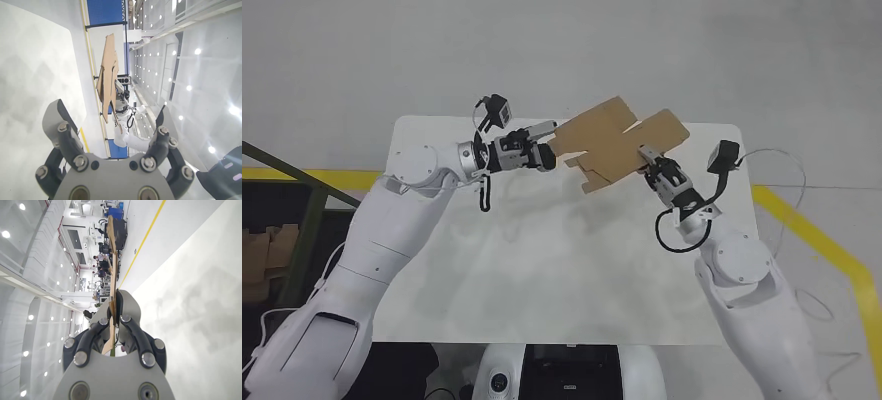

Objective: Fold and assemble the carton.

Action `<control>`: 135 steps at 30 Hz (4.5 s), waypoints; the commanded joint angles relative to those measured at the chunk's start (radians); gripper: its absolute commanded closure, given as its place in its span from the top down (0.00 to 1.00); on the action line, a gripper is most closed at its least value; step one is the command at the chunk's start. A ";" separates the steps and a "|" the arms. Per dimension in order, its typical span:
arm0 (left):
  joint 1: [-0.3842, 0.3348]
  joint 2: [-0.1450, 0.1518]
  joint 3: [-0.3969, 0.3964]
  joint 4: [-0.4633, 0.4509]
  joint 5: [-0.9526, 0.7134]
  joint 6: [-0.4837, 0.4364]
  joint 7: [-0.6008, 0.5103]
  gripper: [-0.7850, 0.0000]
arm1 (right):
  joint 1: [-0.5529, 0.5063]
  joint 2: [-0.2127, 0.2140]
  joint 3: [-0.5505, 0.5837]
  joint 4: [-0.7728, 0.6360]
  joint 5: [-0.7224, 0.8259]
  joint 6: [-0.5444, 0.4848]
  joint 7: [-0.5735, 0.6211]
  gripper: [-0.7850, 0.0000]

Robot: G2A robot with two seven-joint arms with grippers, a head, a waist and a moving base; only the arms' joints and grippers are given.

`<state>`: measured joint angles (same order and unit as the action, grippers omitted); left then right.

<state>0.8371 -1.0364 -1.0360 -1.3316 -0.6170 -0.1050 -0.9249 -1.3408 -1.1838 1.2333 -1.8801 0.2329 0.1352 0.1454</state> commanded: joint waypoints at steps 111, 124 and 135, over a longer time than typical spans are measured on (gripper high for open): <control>-0.012 -0.019 -0.104 0.129 0.133 -0.085 -0.417 0.00 | 0.243 0.027 0.082 0.407 -0.048 -0.454 1.096 1.00; -0.015 -0.024 -0.079 0.122 0.136 -0.102 -0.405 0.00 | 0.293 0.026 0.011 0.499 0.071 -0.522 1.174 1.00; -0.026 -0.028 -0.060 0.126 0.156 -0.108 -0.399 0.00 | 0.305 0.029 -0.010 0.507 0.155 -0.553 1.210 1.00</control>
<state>0.8132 -1.0641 -1.0964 -1.2074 -0.4646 -0.2139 -1.3268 -1.0367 -1.1548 1.2249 -1.3725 0.3860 -0.4173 1.3537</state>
